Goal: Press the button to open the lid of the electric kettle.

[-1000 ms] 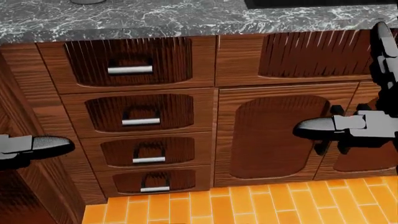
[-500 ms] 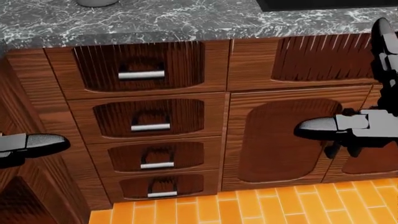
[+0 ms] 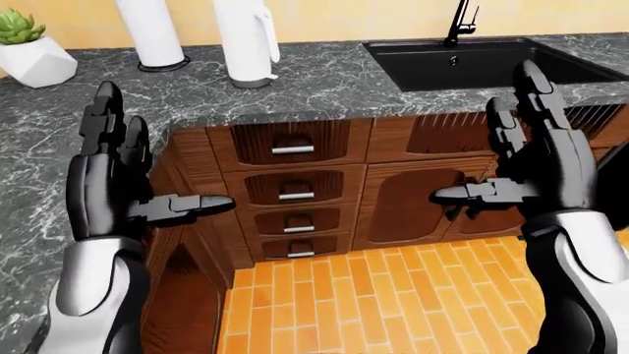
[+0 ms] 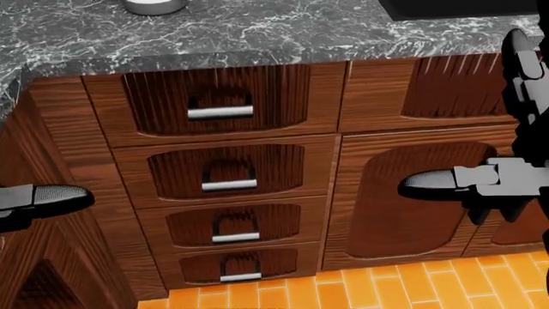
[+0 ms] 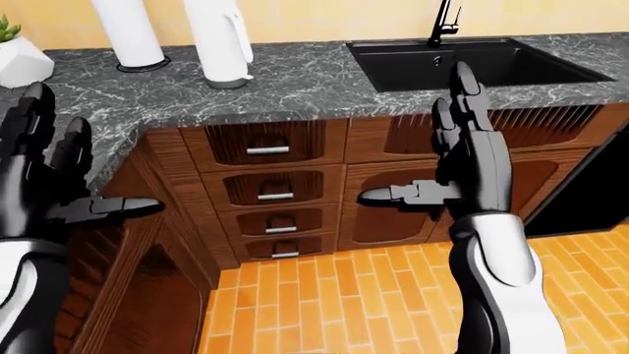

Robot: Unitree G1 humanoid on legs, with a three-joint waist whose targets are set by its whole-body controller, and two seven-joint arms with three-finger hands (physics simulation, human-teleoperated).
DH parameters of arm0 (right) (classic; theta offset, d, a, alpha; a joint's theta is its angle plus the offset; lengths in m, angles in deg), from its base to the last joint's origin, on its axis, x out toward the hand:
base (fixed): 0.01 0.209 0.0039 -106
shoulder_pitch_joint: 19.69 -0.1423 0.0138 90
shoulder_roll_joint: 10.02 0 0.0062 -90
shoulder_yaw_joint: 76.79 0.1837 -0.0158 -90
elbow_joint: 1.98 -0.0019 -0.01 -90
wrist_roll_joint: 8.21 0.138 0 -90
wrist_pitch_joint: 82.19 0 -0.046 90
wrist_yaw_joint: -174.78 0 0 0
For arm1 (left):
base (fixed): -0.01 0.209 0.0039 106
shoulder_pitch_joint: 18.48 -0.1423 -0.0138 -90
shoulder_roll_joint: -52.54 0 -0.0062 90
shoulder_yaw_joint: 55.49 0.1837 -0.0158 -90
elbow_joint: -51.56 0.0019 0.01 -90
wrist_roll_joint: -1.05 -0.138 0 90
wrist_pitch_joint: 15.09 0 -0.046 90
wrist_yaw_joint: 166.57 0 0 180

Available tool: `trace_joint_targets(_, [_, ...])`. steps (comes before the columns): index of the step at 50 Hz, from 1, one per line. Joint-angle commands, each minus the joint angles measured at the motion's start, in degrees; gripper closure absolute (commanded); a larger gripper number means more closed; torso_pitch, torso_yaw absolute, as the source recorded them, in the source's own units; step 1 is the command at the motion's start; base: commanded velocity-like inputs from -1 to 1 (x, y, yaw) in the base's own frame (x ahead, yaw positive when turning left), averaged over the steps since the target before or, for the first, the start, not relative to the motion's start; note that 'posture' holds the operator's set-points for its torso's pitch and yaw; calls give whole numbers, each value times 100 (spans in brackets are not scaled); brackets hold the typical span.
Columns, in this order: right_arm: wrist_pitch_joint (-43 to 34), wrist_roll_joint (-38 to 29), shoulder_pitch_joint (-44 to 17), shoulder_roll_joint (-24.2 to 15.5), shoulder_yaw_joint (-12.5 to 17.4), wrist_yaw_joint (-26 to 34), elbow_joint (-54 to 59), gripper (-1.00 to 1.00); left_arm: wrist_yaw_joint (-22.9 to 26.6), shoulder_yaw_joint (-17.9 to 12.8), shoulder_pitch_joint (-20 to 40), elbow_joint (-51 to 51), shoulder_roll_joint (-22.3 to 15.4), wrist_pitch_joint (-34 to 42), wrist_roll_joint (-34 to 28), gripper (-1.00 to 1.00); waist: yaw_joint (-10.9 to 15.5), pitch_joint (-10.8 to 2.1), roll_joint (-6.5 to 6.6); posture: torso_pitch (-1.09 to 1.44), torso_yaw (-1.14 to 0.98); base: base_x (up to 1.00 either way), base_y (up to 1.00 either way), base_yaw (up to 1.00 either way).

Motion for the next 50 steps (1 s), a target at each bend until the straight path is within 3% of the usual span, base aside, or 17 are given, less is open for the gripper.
trace_joint_targets(1, [151, -25, -172, -48, -1, 34, -194, -100, -19, -116, 144, -183, -97, -143, -19, -100, 34, -131, -72, 0, 0, 9, 17, 0])
trace_joint_targets(3, [129, -19, -185, -43, 13, 41, -208, -100, -20, -118, 149, -194, -101, -132, -17, -100, 36, -164, -18, 0, 0, 10, 16, 0])
trace_joint_targets(7, [115, -27, -173, -30, 12, 56, -240, -100, -20, -121, 145, -222, -104, -111, -20, -100, -2, -43, 297, 0, 0, 10, 15, 0])
trace_joint_targets(10, [125, -34, -170, -30, 17, 68, -248, -100, -18, -118, 148, -227, -105, -105, -28, -100, -17, -128, 790, 0, 0, 11, 14, 0])
trace_joint_targets(11, [115, -32, -175, -29, 18, 69, -253, -100, -16, -115, 147, -227, -107, -106, -32, -100, 34, -105, 574, 0, 0, 12, 15, 0])
trace_joint_targets(13, [105, -28, -179, -29, 23, 71, -261, -100, -13, -123, 148, -225, -107, -104, -31, -100, 44, -99, 609, 0, 0, 12, 13, 0])
trace_joint_targets(20, [114, -31, -166, -26, 19, 93, -282, -100, -2, -103, 140, -216, -95, -117, -56, -100, 71, -64, 198, 0, 0, 13, 14, 0])
trace_joint_targets(23, [122, -41, -152, -23, 2, 134, -319, -100, 5, -73, 119, -206, -70, -143, -79, -100, 90, -127, -192, 0, 0, 18, 12, 0])
trace_joint_targets(24, [122, -43, -154, -24, 4, 139, -320, -100, 7, -76, 125, -212, -72, -133, -77, -100, 37, -70, -25, 0, 0, 21, 11, 0])
trace_joint_targets(27, [151, -47, -146, -14, 12, 154, -303, -100, 9, -69, 128, -213, -71, -136, -88, -100, 28, -67, -53, 0, 0, 22, 11, 0])
trace_joint_targets(32, [136, -37, -159, -10, 10, 153, -314, -100, 21, -71, 137, -229, -71, -116, -91, -100, 4, -7, 217, 0, 0, 23, 11, 0])
trace_joint_targets(36, [134, -26, -162, -3, 6, 152, -315, -100, 26, -82, 152, -242, -76, -93, -88, -100, -30, -94, 785, 0, 0, 24, 10, 0])
trace_joint_targets(37, [137, -29, -163, -4, 5, 150, -310, -100, 29, -92, 163, -245, -84, -81, -80, -100, 34, -76, 579, 0, 0, 25, 5, 0])
trace_joint_targets(39, [125, -21, -171, -6, 6, 147, -317, -100, 26, -88, 169, -248, -88, -74, -81, -100, 40, -50, 657, 0, 0, 28, 0, 0])
trace_joint_targets(45, [100, 8, -178, -14, 29, 137, -340, -100, 30, -75, 153, -262, -81, -83, -92, -100, 109, -54, 396, 0, 0, 28, 0, 0])
trace_joint_targets(48, [115, 10, -165, -12, 23, 133, -335, -100, 35, -77, 132, -253, -69, -104, -98, -100, 158, -64, 182, 0, 0, 29, 0, 0])
trace_joint_targets(50, [114, 14, -163, -13, 23, 134, -338, -100, 36, -70, 125, -245, -65, -115, -108, -100, 177, -121, -70, 0, 0, 27, 0, 0])
